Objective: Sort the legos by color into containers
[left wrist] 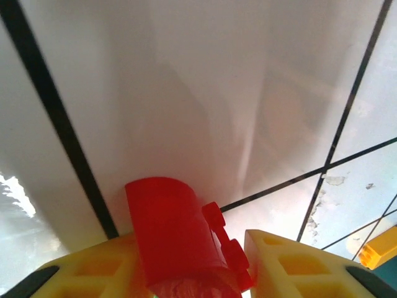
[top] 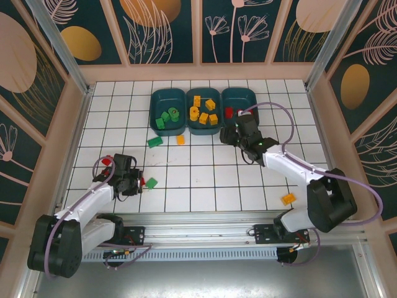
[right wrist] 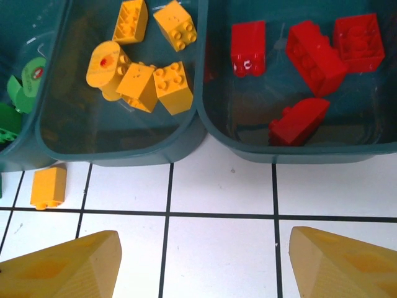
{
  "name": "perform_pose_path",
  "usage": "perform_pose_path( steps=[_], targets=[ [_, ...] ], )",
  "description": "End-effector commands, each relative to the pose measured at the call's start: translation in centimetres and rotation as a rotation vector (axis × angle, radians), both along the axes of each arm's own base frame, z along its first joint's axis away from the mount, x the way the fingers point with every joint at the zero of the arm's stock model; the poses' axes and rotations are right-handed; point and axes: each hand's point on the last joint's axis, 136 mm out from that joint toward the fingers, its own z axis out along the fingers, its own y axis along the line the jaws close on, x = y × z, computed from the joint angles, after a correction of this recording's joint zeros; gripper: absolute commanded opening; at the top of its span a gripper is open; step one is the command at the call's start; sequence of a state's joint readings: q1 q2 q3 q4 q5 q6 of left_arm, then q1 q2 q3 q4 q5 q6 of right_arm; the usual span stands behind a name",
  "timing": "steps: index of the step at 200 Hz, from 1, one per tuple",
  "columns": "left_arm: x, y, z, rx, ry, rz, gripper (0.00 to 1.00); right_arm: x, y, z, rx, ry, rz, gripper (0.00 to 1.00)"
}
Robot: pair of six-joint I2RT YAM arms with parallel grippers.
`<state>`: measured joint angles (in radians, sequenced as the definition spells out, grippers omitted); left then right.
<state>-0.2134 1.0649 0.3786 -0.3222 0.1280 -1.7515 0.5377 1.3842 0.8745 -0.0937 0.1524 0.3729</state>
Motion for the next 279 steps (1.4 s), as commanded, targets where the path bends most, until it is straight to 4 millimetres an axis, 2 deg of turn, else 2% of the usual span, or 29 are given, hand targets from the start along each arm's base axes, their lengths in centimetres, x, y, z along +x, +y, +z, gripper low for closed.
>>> perform_pose_path(
  steps=[1,26,62,76,91,102,113,116,124,137,143,146,158,177,181,201,215,246,279],
  targets=[
    [1.7,1.0,0.6,0.06,-0.068,0.003,0.37,-0.6,-1.1,0.3,-0.03,-0.011,-0.027,0.72],
    [2.8,1.2,2.3,0.096,-0.125,-0.024,0.27,-0.7,-1.4,-0.1,-0.047,-0.003,-0.037,0.71],
    [6.8,0.8,7.5,0.19,-0.235,-0.158,0.23,-1.1,-1.6,0.0,-0.032,-0.012,-0.043,0.71],
    [8.8,-0.3,9.5,0.18,-0.297,-0.211,0.22,-1.1,-1.9,0.1,-0.033,-0.015,-0.054,0.71],
    [11.1,-2.6,11.2,0.171,-0.368,-0.288,0.22,-1.1,-2.6,0.0,-0.028,-0.017,-0.074,0.71],
    [13.0,-5.3,12.4,0.183,-0.41,-0.371,0.23,-1.0,-3.5,-0.2,-0.019,-0.011,-0.102,0.71],
    [14.7,-9.0,13.0,0.193,-0.437,-0.48,0.23,-0.9,-4.5,-0.3,-0.007,-0.002,-0.139,0.7],
    [15.5,-10.4,13.9,0.192,-0.464,-0.514,0.23,-0.9,-5.0,-0.4,-0.003,0.0,-0.154,0.7],
    [16.9,-13.7,14.7,0.189,-0.501,-0.6,0.22,-0.8,-6.1,-0.4,0.015,0.005,-0.194,0.7],
    [18.8,-18.3,15.9,0.194,-0.551,-0.697,0.18,-0.9,-8.1,-0.4,0.044,0.011,-0.267,0.7],
    [19.6,-20.4,17.1,0.186,-0.604,-0.726,0.17,-0.9,-9.2,-0.5,0.047,0.017,-0.306,0.69],
    [20.0,-21.5,16.6,0.182,-0.609,-0.746,0.17,-1.0,-9.6,-0.5,0.044,0.018,-0.323,0.69],
    [21.5,-25.4,17.6,0.158,-0.687,-0.808,0.17,-1.2,-11.4,-0.5,0.027,0.024,-0.383,0.69],
    [23.6,-31.4,18.2,0.121,-0.757,-0.943,0.19,-1.6,-13.2,-0.6,0.033,0.031,-0.439,0.69],
    [24.2,-32.6,18.9,0.12,-0.79,-0.969,0.18,-1.7,-13.5,-0.5,0.038,0.028,-0.451,0.69],
    [25.2,-37.1,18.1,0.132,-0.822,-1.085,0.19,-2.2,-14.9,-0.1,0.057,0.016,-0.496,0.69],
    [25.6,-38.9,17.0,0.137,-0.819,-1.12,0.2,-2.5,-15.7,0.3,0.064,0.008,-0.517,0.7],
    [26.3,-40.7,13.6,0.112,-0.792,-1.154,0.29,-3.2,-17.0,1.0,0.057,-0.001,-0.538,0.72],
    [26.7,-42.1,11.9,0.084,-0.801,-1.195,0.3,-3.6,-17.2,1.4,0.06,-0.006,-0.534,0.72]
  ],
)
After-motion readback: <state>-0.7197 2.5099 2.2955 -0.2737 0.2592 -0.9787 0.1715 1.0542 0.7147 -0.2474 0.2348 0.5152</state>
